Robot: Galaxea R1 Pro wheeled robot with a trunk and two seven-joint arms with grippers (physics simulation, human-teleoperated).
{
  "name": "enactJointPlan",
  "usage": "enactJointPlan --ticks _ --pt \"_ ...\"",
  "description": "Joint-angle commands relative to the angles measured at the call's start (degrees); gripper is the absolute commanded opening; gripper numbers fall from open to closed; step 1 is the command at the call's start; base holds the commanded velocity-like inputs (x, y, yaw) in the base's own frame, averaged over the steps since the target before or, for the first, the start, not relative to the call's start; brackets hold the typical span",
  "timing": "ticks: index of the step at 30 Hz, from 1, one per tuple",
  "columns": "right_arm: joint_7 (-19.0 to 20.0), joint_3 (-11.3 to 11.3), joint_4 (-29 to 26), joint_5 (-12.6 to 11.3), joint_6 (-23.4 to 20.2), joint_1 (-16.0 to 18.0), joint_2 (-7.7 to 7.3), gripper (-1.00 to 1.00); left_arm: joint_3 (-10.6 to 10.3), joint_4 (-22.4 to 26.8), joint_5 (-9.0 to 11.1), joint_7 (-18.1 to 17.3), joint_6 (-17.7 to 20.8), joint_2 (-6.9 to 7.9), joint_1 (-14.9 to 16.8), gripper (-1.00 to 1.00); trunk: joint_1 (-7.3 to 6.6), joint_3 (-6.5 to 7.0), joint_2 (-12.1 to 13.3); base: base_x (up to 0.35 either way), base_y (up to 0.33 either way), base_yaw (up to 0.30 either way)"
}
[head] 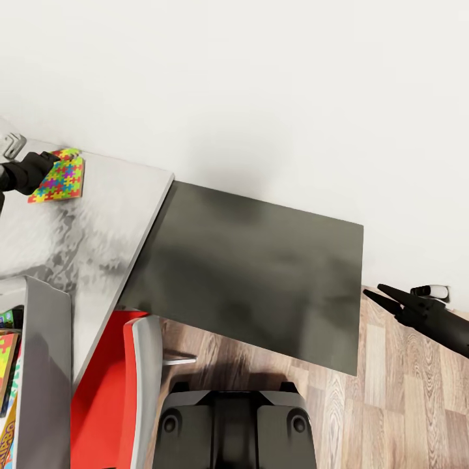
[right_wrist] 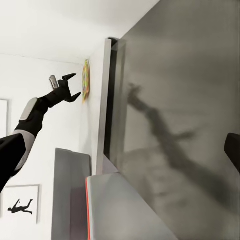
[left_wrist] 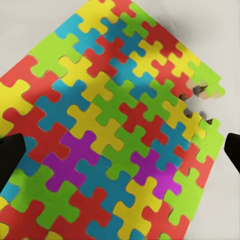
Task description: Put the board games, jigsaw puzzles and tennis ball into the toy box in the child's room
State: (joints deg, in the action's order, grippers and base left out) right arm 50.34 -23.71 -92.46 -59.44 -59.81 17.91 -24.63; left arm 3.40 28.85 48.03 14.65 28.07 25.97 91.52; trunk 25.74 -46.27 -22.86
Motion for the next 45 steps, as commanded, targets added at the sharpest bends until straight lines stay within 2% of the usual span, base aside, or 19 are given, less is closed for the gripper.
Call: enactJointPlan --ticks 1,15,24,45 --pt "0.3 -0.1 0.0 0.2 -0.2 0.0 -0.02 1.0 0.1 -1.4 0.5 0.5 0.3 -0.02 -0.2 1.0 0.05 -0.07 -0.1 0.0 0.0 0.0" --pt "0.3 -0.1 0.0 0.2 -0.2 0.0 -0.08 1.0 0.2 -1.6 0.5 0.5 -0.2 0.11 -2.8 1.0 0.05 -0.07 -0.1 0.0 0.0 0.0" --pt "0.3 -0.2 0.0 0.1 -0.2 0.0 -0.08 1.0 0.2 -1.6 0.5 0.5 -1.1 0.2 -3.3 1.0 0.05 -0.07 -0.1 0.0 0.0 -0.028" --pt "0.3 -0.2 0.0 0.1 -0.2 -0.1 -0.06 1.0 0.8 -1.5 1.2 0.5 -0.8 0.2 -1.8 1.0 0.05 -0.07 -0.1 0.0 0.0 -0.239"
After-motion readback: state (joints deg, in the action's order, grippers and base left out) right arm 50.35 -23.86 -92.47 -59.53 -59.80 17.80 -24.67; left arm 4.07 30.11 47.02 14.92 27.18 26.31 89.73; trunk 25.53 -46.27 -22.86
